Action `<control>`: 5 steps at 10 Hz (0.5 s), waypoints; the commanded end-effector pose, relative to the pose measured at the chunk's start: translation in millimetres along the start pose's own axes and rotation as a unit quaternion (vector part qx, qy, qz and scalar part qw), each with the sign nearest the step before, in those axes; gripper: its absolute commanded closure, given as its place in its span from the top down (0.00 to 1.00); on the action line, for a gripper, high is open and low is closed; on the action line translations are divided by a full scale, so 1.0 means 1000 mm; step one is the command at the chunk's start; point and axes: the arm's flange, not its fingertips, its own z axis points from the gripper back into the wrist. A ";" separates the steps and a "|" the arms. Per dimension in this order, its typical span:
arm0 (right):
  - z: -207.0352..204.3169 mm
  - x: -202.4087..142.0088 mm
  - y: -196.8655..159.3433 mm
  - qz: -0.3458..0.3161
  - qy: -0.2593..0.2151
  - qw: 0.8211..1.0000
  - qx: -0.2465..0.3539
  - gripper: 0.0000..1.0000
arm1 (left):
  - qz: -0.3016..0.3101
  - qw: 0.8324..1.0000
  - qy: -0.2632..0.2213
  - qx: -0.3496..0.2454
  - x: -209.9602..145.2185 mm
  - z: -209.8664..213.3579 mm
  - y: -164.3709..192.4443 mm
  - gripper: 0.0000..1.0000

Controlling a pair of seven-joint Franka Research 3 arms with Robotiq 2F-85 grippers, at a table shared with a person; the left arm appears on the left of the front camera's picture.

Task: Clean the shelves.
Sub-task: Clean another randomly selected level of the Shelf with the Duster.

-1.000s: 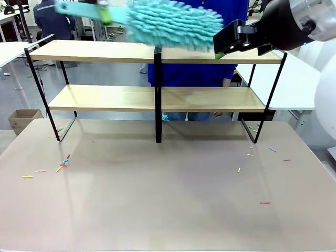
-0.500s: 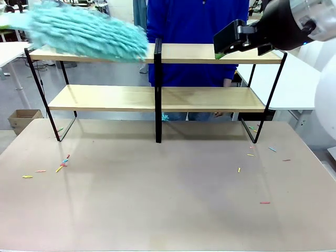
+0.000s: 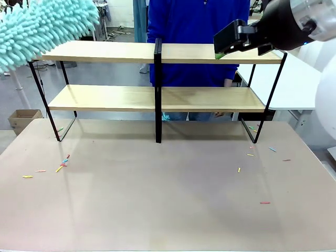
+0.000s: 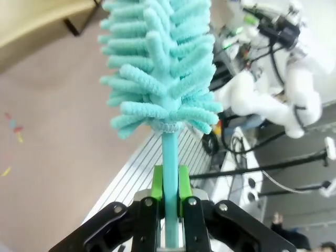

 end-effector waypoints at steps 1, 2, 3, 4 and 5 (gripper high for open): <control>0.000 0.000 -0.001 -0.001 0.000 1.000 0.000 1.00 | -0.003 0.999 0.029 0.013 0.003 0.001 -0.011 0.13; 0.000 0.000 -0.001 -0.001 0.000 1.000 0.000 1.00 | -0.003 0.999 0.029 0.013 0.003 0.001 -0.011 0.13; 0.000 0.000 -0.001 -0.001 0.000 1.000 0.000 1.00 | -0.003 0.999 0.029 0.013 0.003 0.001 -0.011 0.13; 0.000 0.000 -0.001 -0.001 0.000 1.000 0.000 1.00 | 0.001 1.000 0.008 0.003 0.001 -0.001 0.000 0.13; 0.000 0.000 -0.001 -0.001 0.000 1.000 0.000 1.00 | -0.008 1.000 -0.019 0.010 0.026 0.013 0.014 0.13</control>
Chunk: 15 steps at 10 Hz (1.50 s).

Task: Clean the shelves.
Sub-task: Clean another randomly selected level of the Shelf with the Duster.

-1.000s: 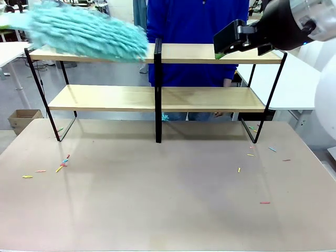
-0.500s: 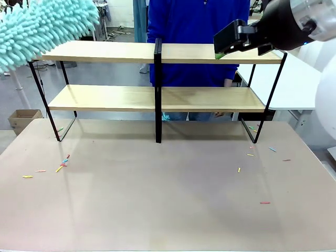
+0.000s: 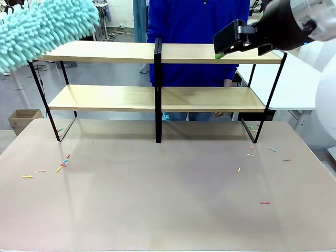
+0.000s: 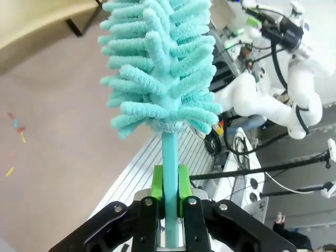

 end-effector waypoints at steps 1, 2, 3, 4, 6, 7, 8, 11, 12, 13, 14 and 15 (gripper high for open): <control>0.000 0.000 -0.001 -0.001 0.000 1.000 0.000 1.00 | -0.003 0.998 -0.068 0.012 0.025 0.042 0.030 0.13; 0.000 0.000 -0.001 -0.001 0.000 1.000 0.000 1.00 | 0.000 0.996 -0.091 -0.013 0.010 0.089 0.039 0.13; 0.000 0.000 -0.001 -0.001 0.000 1.000 0.000 1.00 | 0.000 0.990 -0.142 0.018 -0.010 0.132 0.037 0.13; 0.000 0.000 -0.001 -0.001 0.000 1.000 0.000 1.00 | -0.009 0.985 -0.172 0.027 -0.029 0.163 0.031 0.13; 0.000 0.000 -0.001 -0.001 0.000 1.000 0.000 1.00 | -0.005 0.977 -0.206 0.053 -0.061 0.193 0.028 0.13; 0.000 0.000 -0.001 -0.001 0.000 1.000 0.000 1.00 | -0.007 0.975 -0.216 0.046 -0.067 0.194 0.030 0.13; 0.000 0.000 -0.001 -0.001 0.000 1.000 0.000 1.00 | 0.008 0.976 -0.213 0.034 -0.065 0.191 0.037 0.13; 0.000 0.000 -0.001 -0.001 0.000 1.000 0.000 1.00 | 0.018 0.975 -0.214 0.056 -0.078 0.202 0.026 0.13; 0.000 0.000 -0.001 -0.001 0.000 1.000 0.000 1.00 | 0.018 0.975 -0.214 0.056 -0.078 0.202 0.026 0.13; 0.000 0.000 -0.001 -0.001 0.000 1.000 0.000 1.00 | 0.018 0.975 -0.214 0.056 -0.078 0.202 0.026 0.13; 0.000 0.000 -0.001 -0.001 0.000 1.000 0.000 1.00 | 0.018 0.975 -0.214 0.056 -0.078 0.202 0.026 0.13; 0.000 0.000 -0.001 -0.001 0.000 1.000 0.000 1.00 | 0.018 0.975 -0.214 0.056 -0.078 0.202 0.026 0.13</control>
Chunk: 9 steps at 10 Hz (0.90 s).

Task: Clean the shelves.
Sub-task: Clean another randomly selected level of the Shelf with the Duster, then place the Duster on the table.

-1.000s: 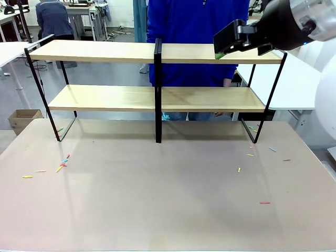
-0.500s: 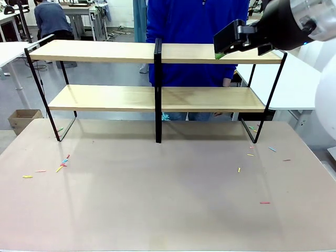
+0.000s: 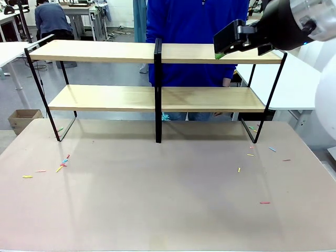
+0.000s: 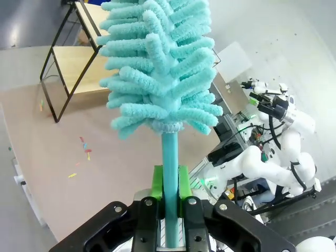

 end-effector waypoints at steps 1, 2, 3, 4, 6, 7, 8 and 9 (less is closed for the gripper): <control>0.000 0.000 -0.001 -0.001 0.000 1.000 0.000 1.00 | -0.010 1.000 -0.003 -0.007 0.001 0.000 -0.003 0.13; 0.000 0.000 -0.001 -0.001 0.000 1.000 0.000 1.00 | -0.010 1.000 -0.003 -0.007 0.001 0.000 -0.003 0.13; 0.000 0.000 -0.001 -0.001 0.000 1.000 0.000 1.00 | -0.010 1.000 -0.003 -0.007 0.001 0.000 -0.003 0.13; 0.000 0.000 -0.001 -0.001 0.000 1.000 0.000 1.00 | -0.010 1.000 -0.003 -0.007 0.001 0.000 -0.003 0.13; 0.000 0.000 -0.001 -0.001 0.000 1.000 0.000 1.00 | -0.010 1.000 -0.003 -0.007 0.001 0.000 -0.003 0.13; 0.000 0.000 -0.001 -0.001 0.000 1.000 0.000 1.00 | -0.010 1.000 -0.003 -0.007 0.001 0.000 -0.003 0.13; 0.000 0.000 -0.001 -0.001 0.000 1.000 0.000 1.00 | -0.010 1.000 -0.003 -0.007 0.001 0.000 -0.003 0.13; 0.000 0.000 -0.001 -0.001 0.000 1.000 0.000 1.00 | -0.010 1.000 -0.003 -0.007 0.001 0.000 -0.003 0.13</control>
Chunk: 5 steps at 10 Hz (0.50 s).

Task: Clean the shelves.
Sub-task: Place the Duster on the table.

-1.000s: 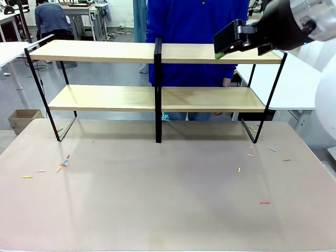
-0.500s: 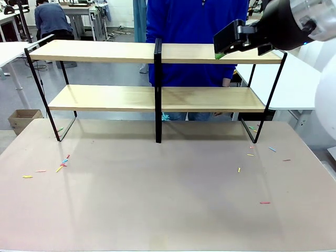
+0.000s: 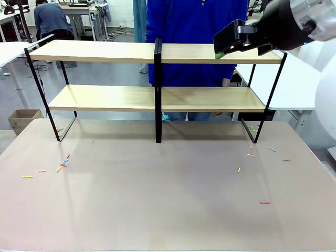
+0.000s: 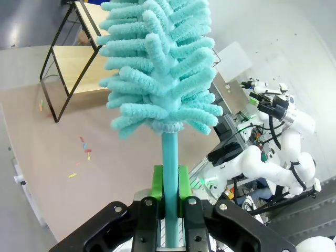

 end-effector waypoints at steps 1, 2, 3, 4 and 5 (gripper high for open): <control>0.000 0.000 -0.001 -0.001 0.000 1.000 0.000 1.00 | -0.011 1.000 -0.004 -0.006 0.001 0.001 -0.003 0.13; 0.000 0.000 -0.001 -0.001 0.000 1.000 0.000 1.00 | -0.011 1.000 -0.004 -0.006 0.001 0.001 -0.003 0.13; 0.000 0.000 -0.001 -0.001 0.000 1.000 0.000 1.00 | -0.011 1.000 -0.004 -0.006 0.001 0.001 -0.003 0.13; 0.000 0.000 0.000 0.000 0.000 1.000 0.000 1.00 | 0.000 1.000 0.000 0.000 0.000 0.000 0.000 0.13; 0.005 -0.005 -0.025 -0.046 0.050 0.997 0.023 1.00 | -0.038 0.994 0.087 -0.051 -0.027 -0.019 -0.011 0.13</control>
